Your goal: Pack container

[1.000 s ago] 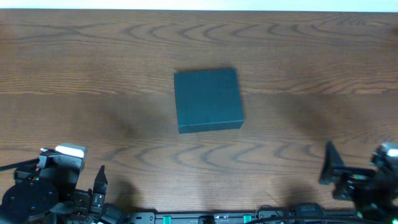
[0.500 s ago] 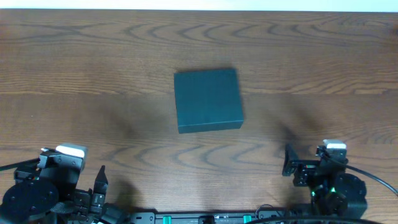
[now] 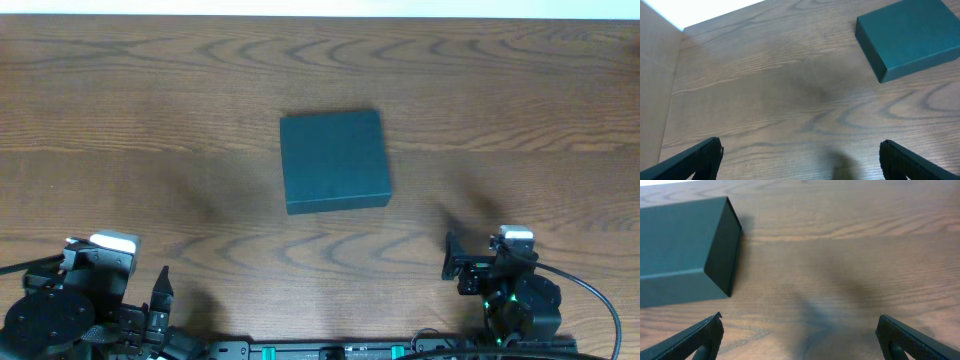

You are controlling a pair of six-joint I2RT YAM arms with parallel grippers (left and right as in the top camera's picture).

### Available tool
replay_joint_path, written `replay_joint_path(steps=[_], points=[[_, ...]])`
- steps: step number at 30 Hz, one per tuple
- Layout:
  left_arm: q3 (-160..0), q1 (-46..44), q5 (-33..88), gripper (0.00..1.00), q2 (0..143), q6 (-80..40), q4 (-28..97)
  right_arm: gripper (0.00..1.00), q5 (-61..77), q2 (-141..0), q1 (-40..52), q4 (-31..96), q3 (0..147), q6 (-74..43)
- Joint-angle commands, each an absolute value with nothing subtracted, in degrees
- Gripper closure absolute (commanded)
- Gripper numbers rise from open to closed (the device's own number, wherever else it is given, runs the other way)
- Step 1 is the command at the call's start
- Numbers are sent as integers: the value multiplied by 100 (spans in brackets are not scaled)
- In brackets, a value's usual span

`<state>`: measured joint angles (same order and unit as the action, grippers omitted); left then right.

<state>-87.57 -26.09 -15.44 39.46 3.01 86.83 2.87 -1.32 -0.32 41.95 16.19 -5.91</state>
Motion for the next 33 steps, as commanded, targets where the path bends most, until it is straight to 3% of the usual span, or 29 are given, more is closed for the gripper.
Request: replay_joint_path(steps=[1,33], points=[[-8759,-2602,-1616,2,3959,296,8696,1,303,-64,-89,4128,1470,-679],[-8759,-2602,-1616,2,3959,298,8696,1,154,-64,-78,3837,897,-679]])
